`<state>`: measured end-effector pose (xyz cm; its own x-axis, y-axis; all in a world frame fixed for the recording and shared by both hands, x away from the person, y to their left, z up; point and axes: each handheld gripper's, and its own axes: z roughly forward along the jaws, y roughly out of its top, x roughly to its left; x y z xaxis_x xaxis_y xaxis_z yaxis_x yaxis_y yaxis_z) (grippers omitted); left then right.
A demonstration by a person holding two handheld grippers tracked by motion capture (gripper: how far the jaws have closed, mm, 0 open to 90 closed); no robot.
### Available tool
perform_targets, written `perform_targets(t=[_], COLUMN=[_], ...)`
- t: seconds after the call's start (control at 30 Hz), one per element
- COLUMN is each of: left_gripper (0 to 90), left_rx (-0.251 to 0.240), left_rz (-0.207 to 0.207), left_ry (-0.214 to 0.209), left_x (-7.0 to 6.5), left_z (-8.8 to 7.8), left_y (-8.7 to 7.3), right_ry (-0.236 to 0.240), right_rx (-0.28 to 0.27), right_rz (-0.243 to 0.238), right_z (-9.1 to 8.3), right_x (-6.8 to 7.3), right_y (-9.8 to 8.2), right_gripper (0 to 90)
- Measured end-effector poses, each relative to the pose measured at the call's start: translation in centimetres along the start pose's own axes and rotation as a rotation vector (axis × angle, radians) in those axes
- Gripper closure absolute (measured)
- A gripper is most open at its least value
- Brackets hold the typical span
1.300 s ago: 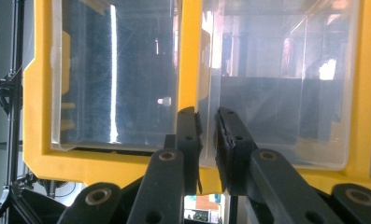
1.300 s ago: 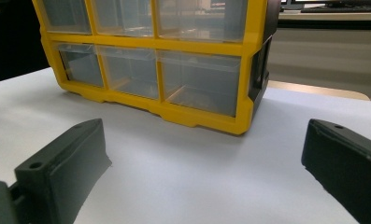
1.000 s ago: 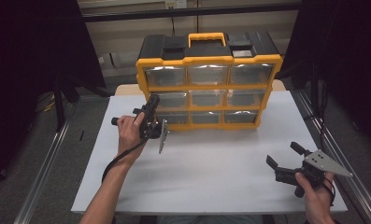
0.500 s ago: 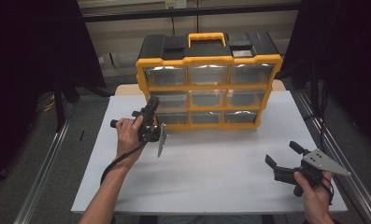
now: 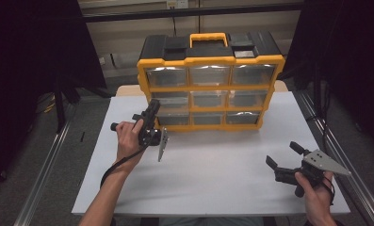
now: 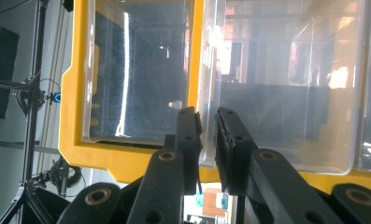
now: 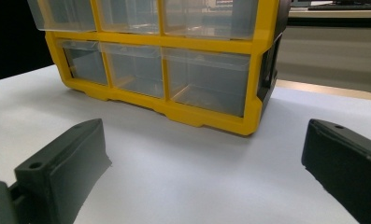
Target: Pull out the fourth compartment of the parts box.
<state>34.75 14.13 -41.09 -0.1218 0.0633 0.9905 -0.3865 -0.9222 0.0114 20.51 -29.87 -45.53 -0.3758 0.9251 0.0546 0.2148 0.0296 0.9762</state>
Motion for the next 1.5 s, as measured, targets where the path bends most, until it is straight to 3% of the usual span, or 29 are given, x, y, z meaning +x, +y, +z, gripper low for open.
perform_targets(t=[0.33, 0.53, 0.6, 0.73, 0.87, 1.07, 1.5], left_gripper=[80.5, 80.4, 80.4, 80.4, 80.4, 80.6, 80.7], left_rx=[0.009, -0.001, 0.003, -0.001, -0.01, -0.019, -0.03], left_rz=[0.003, -0.021, -0.004, -0.002, -0.007, -0.001, 0.008], left_ry=[0.004, 0.003, 0.001, 0.01, 0.003, -0.005, 0.001], left_x=[0.1, -0.1, 0.1, 0.1, 0.2, 0.3, 0.3], left_z=[-0.5, -0.7, -0.9, -1.2, -1.5, -1.5, -2.0], left_y=[0.2, 0.2, 0.3, 0.3, 0.3, 0.2, 0.3], right_ry=[-0.003, 0.0, -0.002, -0.002, -0.015, -0.002, -0.022], right_rx=[-0.005, -0.011, -0.016, -0.019, -0.008, -0.009, -0.013], right_rz=[0.01, 0.005, 0.0, -0.012, 0.014, -0.014, -0.01], right_z=[0.0, -0.4, -0.5, -0.7, -0.7, -0.8, -1.0], right_x=[-0.2, -0.2, 0.0, 0.0, -0.1, 0.2, 0.1], right_y=[0.0, 0.0, 0.0, 0.1, -0.1, 0.0, -0.1], right_gripper=[0.2, 0.2, 0.2, 0.2, 0.3, 0.2, 0.3])
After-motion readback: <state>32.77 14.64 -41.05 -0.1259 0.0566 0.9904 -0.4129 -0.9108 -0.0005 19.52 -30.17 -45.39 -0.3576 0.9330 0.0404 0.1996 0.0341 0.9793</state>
